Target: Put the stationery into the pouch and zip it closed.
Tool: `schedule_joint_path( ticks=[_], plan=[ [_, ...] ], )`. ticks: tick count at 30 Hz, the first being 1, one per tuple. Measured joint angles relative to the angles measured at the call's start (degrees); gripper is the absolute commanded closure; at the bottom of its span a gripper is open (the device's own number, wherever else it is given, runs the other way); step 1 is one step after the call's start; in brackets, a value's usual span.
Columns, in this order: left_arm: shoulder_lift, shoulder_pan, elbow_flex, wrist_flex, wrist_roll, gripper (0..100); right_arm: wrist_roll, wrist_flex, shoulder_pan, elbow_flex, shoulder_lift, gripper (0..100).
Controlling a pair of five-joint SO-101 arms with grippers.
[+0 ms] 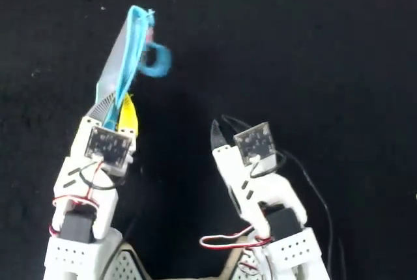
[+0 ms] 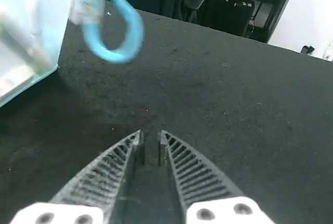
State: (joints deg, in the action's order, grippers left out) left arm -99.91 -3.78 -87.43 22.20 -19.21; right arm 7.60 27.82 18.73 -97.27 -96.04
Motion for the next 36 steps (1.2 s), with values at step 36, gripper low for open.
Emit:
schedule_joint_path(
  ticks=[36],
  plan=[
    [56.9,4.7,45.1,-3.5,-0.4,97,0.0,1.2,0.0,0.0,0.0,94.3]
  ],
)
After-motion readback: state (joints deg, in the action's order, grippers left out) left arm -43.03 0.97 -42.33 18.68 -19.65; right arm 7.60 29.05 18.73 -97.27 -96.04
